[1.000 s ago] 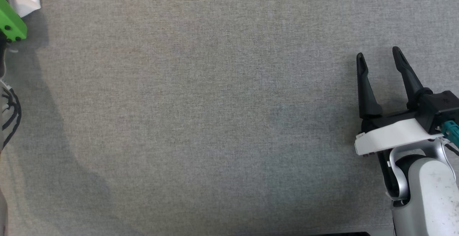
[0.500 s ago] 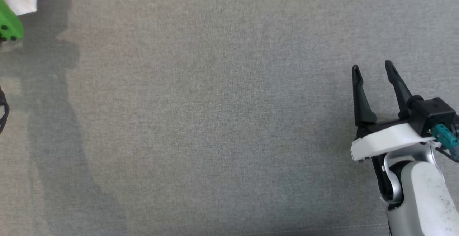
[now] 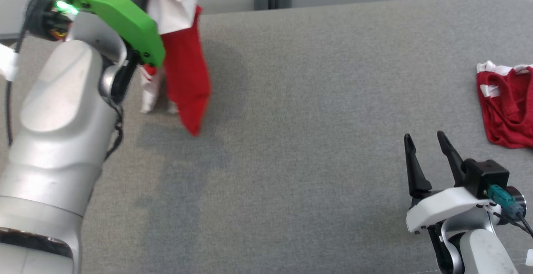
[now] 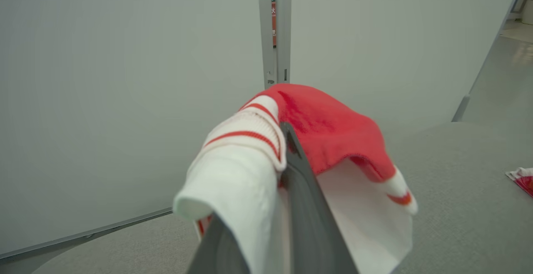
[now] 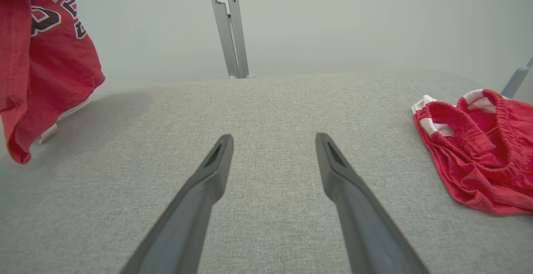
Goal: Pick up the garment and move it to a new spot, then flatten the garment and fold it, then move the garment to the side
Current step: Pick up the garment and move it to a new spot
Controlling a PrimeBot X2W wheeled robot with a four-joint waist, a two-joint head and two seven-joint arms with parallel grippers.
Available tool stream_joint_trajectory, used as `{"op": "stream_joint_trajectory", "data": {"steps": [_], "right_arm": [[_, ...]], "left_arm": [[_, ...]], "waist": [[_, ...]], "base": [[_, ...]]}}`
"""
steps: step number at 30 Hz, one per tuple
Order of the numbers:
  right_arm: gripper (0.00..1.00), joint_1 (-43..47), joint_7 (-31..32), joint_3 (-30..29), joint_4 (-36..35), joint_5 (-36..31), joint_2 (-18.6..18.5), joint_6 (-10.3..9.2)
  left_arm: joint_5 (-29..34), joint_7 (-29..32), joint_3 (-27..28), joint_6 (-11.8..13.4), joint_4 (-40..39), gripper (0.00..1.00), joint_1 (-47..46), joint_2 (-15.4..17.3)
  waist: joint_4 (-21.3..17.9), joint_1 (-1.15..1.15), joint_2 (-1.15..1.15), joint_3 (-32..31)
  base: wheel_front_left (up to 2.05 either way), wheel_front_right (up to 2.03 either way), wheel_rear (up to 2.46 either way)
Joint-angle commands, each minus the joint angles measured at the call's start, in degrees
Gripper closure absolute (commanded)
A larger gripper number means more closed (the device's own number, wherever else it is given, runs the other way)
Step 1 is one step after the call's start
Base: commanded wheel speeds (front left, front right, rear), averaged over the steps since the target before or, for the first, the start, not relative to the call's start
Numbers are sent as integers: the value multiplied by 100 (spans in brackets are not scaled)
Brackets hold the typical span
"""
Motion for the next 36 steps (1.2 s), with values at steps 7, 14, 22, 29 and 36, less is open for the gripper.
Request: {"op": "stream_joint_trajectory", "data": {"steps": [7,14,22,29,36], "right_arm": [[0,469,0,-190,-3,91,-14,-8],[0,486,-81,-182,58,221,-12,-8],[0,142,-264,-115,226,265,-13,-8],[0,35,-341,-140,441,169,-14,-8],[0,151,-314,-69,541,115,-14,-8]], "left_arm": [[-862,-132,-402,-12,-992,100,610,-721],[-1436,-611,-544,180,-1195,100,1406,-1146],[-1737,-1223,-738,535,-94,82,2383,-1192],[-1823,-1492,-669,475,592,0,2553,-1197],[-1715,-1600,-793,378,565,0,2611,-1200]], "waist": [[-616,0,0,-1020],[-706,0,0,-638],[-750,0,0,7],[-564,0,0,21],[-289,0,0,-418]], "base": [[0,0,0],[0,0,0],[0,0,0],[0,0,0],[0,0,0]]}}
